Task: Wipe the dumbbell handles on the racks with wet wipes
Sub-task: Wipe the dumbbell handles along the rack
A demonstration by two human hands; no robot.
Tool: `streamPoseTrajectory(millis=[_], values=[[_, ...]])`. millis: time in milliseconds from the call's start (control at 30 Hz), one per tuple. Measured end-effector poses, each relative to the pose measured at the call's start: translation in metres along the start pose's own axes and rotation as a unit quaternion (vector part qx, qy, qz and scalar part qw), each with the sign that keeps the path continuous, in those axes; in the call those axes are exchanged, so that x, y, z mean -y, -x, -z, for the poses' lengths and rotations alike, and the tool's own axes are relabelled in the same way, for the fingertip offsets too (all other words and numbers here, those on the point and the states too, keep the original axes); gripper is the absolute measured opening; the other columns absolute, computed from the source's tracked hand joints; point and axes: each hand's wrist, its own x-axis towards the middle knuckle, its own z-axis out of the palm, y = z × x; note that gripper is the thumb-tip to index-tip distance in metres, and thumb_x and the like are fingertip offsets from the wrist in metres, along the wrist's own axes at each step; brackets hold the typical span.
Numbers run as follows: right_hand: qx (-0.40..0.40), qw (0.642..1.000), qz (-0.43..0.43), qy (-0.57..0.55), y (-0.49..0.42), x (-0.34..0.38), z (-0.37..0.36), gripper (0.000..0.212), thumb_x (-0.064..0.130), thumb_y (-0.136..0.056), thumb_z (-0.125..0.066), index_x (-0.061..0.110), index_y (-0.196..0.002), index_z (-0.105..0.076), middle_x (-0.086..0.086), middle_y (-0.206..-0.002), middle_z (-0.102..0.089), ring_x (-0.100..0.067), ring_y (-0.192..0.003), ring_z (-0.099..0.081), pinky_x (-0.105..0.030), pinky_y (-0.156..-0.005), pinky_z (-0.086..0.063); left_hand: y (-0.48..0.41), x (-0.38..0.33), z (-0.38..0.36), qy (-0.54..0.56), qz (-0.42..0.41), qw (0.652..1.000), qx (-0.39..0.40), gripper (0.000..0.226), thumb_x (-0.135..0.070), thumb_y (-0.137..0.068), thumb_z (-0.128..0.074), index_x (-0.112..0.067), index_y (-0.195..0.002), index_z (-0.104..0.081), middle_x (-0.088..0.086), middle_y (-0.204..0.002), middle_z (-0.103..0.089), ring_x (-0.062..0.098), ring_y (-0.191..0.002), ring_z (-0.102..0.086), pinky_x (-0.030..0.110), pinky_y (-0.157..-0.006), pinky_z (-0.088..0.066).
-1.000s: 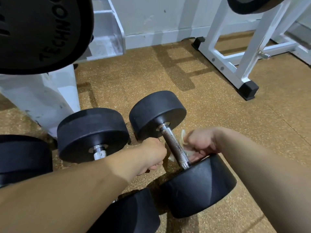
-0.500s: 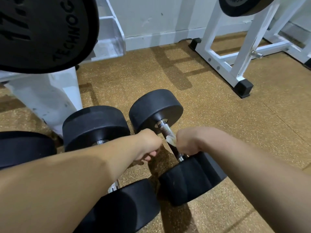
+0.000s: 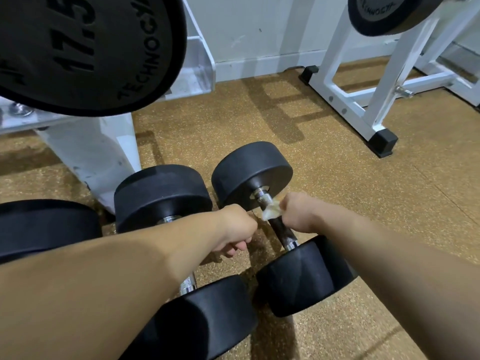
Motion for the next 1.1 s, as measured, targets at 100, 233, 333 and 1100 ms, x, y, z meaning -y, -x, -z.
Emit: streamPoseTrajectory(millis=[100, 233, 333, 1100], values=[[0.088, 0.988, 0.005, 0.126, 0.023, 0.001, 0.008, 0.023, 0.02, -0.094, -0.051, 0.01, -0.076, -0.058, -0.014, -0.098, -0.063, -0.032, -0.091, -0.058, -0.037, -0.081, -0.05, -0.003, -0.004, -0.004, -0.01, -0.008, 1.0, 0.008, 0.032, -0.015, -0.093, -0.046, -0.004, -0.114, -0.068, 0.009, -0.082, -0.063, 0.023, -0.068, -0.052, 0.031, -0.06, -0.044], [0.157, 0.974, -0.007, 0.164, 0.031, 0.019, 0.016, 0.03, 0.026, -0.105, -0.052, 0.009, -0.083, -0.063, -0.012, -0.101, -0.062, -0.025, -0.082, -0.051, -0.032, -0.066, -0.038, -0.007, -0.01, -0.013, -0.023, -0.018, 1.0, 0.008, 0.028, -0.016, -0.093, -0.049, -0.01, -0.114, -0.067, 0.009, -0.087, -0.064, 0.023, -0.072, -0.058, 0.033, -0.064, -0.049], [0.046, 0.998, -0.05, -0.015, 0.017, 0.015, 0.022, 0.023, 0.021, -0.097, -0.065, 0.012, -0.076, -0.063, -0.006, -0.083, -0.062, -0.024, -0.076, -0.06, -0.029, -0.061, -0.047, -0.009, -0.008, -0.015, -0.033, -0.011, 0.999, 0.019, 0.027, -0.018, -0.097, -0.048, -0.012, -0.114, -0.067, 0.006, -0.089, -0.066, 0.018, -0.071, -0.06, 0.031, -0.064, -0.051], [0.149, 0.956, 0.049, -0.25, 0.041, 0.046, 0.029, 0.023, 0.0, -0.085, -0.047, 0.004, -0.087, -0.07, -0.011, -0.083, -0.069, -0.031, -0.077, -0.06, -0.031, -0.066, -0.051, 0.033, 0.002, 0.029, -0.051, -0.078, 0.996, 0.016, 0.029, -0.004, -0.096, -0.048, -0.012, -0.109, -0.073, 0.013, -0.092, -0.075, 0.02, -0.071, -0.065, 0.035, -0.07, -0.057]])
